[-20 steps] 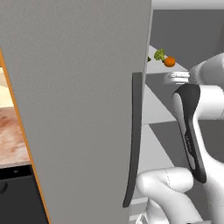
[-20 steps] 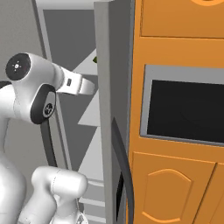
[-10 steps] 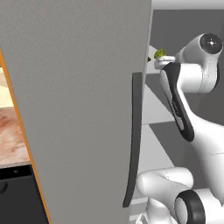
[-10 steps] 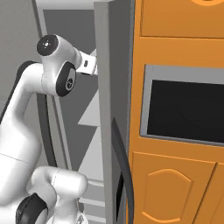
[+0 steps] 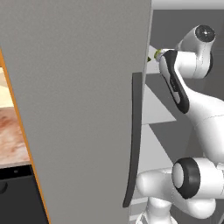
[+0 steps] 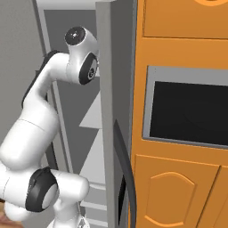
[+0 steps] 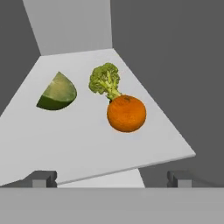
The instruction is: Take the tangerine, lemon wedge, and broccoli from the freezer and place them in the bowl on the counter.
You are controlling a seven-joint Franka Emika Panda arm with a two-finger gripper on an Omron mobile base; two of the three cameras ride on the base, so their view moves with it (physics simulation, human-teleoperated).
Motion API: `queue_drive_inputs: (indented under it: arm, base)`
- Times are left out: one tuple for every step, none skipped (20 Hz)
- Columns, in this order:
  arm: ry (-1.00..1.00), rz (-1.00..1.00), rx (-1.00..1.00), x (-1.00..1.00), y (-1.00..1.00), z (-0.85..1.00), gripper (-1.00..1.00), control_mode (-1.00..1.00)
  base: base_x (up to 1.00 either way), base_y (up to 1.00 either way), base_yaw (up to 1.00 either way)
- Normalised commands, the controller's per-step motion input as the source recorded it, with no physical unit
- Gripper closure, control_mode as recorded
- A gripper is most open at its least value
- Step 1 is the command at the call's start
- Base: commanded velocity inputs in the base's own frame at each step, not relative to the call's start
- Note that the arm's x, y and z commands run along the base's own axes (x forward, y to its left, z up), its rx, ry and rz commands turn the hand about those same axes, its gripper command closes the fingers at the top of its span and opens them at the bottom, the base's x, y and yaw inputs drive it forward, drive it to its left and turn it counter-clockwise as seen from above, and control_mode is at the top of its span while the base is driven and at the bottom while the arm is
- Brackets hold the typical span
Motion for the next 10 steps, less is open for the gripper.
queue_drive_inputs:
  arm:
    - [0.0, 0.0, 0.0, 0.5, -0.32, -0.15, -1.0, -1.0]
    - [0.0, 0.0, 0.0, 0.46, -0.31, -0.21, -1.0, -1.0]
    - [0.0, 0.0, 0.0, 0.45, -0.24, -0.25, -1.0, -1.0]
    - [0.0, 0.0, 0.0, 0.49, -0.17, -0.25, -1.0, -1.0]
    - [0.0, 0.0, 0.0, 0.46, -0.18, -0.24, -1.0, -1.0]
    - [0.0, 0.0, 0.0, 0.46, -0.18, -0.23, -1.0, -1.0]
    - [0.0, 0.0, 0.0, 0.44, -0.15, -0.22, -1.0, -1.0]
    - [0.0, 0.0, 0.0, 0.43, -0.16, -0.22, -1.0, -1.0]
    - [0.0, 0.0, 0.0, 0.4, -0.14, -0.24, -1.0, -1.0]
    - [0.0, 0.0, 0.0, 0.38, -0.11, -0.21, -1.0, -1.0]
  base:
    - [0.0, 0.0, 0.0]
    - [0.0, 0.0, 0.0]
    - [0.0, 0.0, 0.0]
    - [0.0, 0.0, 0.0]
    - [0.0, 0.0, 0.0]
    - [0.0, 0.0, 0.0]
    - [0.0, 0.0, 0.0]
    - [0.0, 0.0, 0.0]
    - [0.0, 0.0, 0.0]
    - [0.0, 0.0, 0.0]
